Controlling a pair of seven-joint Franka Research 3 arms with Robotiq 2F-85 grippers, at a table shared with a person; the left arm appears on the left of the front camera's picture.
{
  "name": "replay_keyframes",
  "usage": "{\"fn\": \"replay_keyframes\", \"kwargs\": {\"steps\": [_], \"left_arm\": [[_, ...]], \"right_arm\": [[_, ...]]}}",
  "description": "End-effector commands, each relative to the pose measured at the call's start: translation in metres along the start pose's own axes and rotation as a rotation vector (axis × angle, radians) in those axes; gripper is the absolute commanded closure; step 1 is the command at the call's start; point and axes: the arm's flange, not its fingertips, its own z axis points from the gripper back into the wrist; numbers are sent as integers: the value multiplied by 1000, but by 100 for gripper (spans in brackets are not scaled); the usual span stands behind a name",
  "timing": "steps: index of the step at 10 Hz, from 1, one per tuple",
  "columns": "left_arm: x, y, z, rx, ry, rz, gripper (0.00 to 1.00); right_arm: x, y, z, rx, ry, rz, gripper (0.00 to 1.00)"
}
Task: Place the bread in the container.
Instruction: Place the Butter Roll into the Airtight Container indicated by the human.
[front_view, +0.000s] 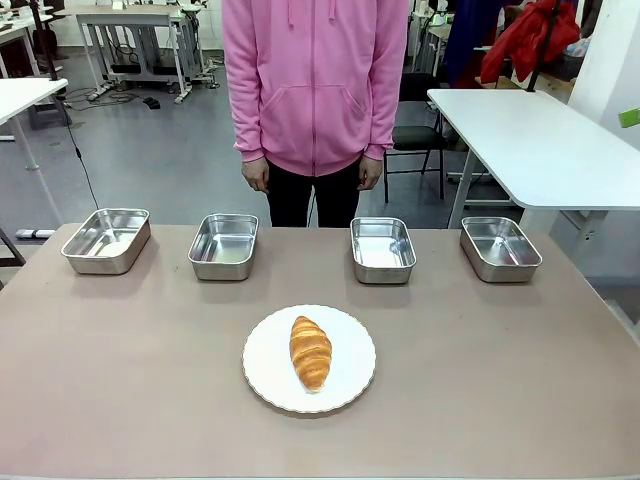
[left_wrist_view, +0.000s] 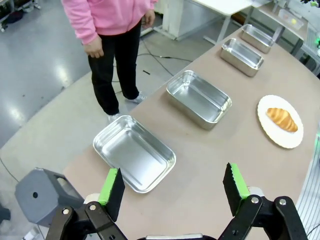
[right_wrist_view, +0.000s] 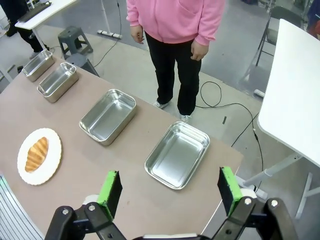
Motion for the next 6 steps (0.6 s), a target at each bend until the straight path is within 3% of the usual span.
{"fn": "replay_keyframes", "kwargs": {"steps": [1, 6], "left_arm": [[0, 2, -3, -28, -27, 12, 0], [-2, 2, -8, -57, -40, 83, 0]], "right_arm": [[2, -5, -2, 7, -27, 17, 0], [-1, -7, -6, 1, -22, -10, 0]]}}
